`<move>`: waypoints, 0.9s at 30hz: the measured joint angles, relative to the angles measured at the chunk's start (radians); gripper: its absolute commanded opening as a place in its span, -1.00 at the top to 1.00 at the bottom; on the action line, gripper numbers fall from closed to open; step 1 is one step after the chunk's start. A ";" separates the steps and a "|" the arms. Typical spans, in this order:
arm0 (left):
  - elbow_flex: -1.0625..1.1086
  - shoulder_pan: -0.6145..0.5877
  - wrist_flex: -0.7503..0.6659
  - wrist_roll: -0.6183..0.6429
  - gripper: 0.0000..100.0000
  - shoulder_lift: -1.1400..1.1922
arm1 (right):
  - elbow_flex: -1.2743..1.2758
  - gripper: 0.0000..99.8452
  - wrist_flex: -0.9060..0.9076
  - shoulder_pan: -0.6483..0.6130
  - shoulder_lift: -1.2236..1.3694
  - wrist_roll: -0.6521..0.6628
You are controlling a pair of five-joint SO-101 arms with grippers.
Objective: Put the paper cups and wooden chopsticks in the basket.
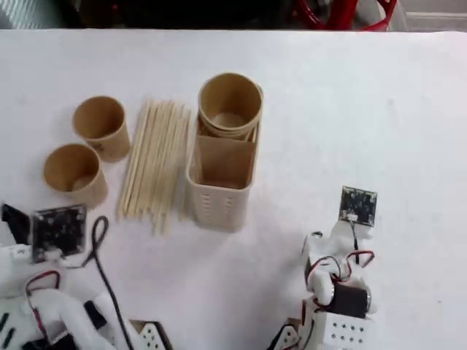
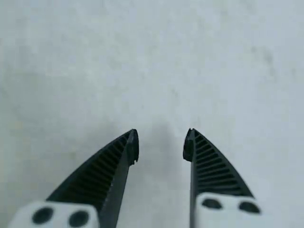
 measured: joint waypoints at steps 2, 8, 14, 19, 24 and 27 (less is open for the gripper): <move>-0.069 -0.041 -0.002 0.028 0.79 0.133 | 0.008 0.68 -0.046 0.037 0.002 0.000; -0.404 -0.012 0.218 0.058 0.63 0.750 | 0.008 0.68 -0.127 0.121 0.006 0.000; -0.766 0.044 0.503 0.189 0.60 1.300 | 0.008 0.68 -0.110 0.106 0.006 0.000; -0.807 0.081 0.525 0.212 0.60 1.386 | 0.008 0.68 -0.046 -0.041 0.006 0.000; -0.804 0.086 0.485 0.252 0.60 1.393 | 0.008 0.68 0.032 -0.144 0.006 0.000; -0.756 0.086 0.431 0.278 0.60 1.395 | 0.008 0.68 0.041 -0.153 0.006 0.000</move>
